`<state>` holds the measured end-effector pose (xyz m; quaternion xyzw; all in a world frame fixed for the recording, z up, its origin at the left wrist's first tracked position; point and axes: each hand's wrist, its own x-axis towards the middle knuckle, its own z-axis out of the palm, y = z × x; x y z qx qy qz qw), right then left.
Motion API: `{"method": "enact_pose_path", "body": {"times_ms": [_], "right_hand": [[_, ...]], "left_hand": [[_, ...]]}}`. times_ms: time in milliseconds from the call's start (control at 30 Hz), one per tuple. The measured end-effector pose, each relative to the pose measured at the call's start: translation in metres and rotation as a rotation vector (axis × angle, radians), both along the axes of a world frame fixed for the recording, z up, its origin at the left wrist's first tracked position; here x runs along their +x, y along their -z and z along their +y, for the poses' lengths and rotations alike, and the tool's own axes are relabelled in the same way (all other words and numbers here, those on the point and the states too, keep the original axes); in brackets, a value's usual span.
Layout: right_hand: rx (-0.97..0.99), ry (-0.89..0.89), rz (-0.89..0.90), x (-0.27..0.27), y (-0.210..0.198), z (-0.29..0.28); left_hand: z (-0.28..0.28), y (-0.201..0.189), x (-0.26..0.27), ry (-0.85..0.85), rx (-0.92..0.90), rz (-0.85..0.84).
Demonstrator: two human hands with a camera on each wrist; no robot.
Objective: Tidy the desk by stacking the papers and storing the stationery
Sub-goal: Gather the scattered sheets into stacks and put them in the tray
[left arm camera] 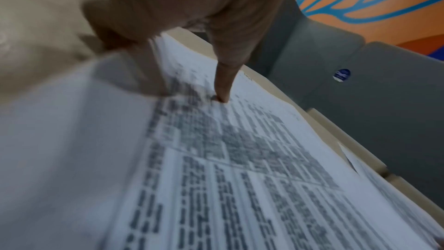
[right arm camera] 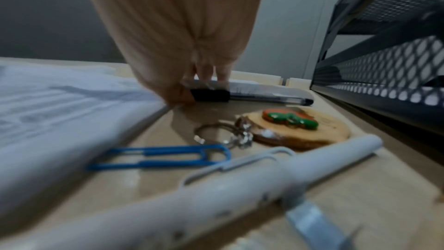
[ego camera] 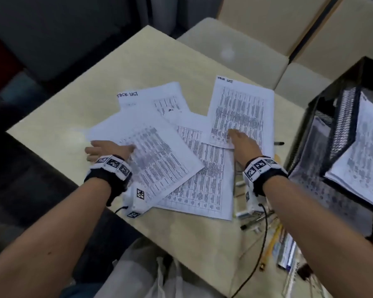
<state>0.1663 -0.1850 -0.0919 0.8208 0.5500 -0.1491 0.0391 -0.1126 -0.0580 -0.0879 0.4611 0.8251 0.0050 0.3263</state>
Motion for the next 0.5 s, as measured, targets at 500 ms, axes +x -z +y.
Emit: {"method": "enact_pose_path", "body": {"times_ms": [500], "right_hand": [[0.134, -0.146, 0.524, -0.140, -0.018, 0.001]], "left_hand": [[0.062, 0.001, 0.033, 0.313, 0.148, -0.414]]}}
